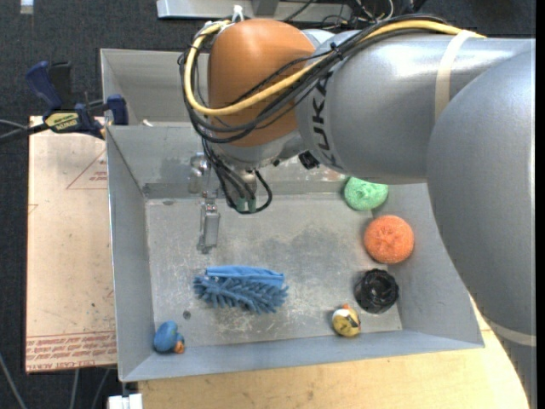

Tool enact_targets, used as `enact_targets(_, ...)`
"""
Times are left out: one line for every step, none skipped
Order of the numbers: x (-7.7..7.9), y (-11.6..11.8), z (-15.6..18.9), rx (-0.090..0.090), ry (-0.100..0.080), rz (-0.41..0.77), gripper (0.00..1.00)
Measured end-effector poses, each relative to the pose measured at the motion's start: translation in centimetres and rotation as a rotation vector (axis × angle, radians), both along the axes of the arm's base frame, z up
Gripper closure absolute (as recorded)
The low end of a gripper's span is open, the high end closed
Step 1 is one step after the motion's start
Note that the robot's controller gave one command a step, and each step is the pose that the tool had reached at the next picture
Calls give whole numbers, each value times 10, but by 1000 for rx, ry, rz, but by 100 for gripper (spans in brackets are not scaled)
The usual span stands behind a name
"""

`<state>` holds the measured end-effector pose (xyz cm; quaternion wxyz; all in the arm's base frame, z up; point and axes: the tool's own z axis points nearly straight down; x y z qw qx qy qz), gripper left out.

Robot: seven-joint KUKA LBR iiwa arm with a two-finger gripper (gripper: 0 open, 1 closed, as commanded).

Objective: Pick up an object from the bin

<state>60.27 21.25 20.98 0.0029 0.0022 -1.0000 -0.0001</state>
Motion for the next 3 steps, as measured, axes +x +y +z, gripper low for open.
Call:
enact_targets(1, -1, 5, 1, -6, -3, 0)
enact_targets(-13, -14, -8, 5, -15, 56, 0)
enact_targets(-60, -25, -42, 0, -6, 312, 0)
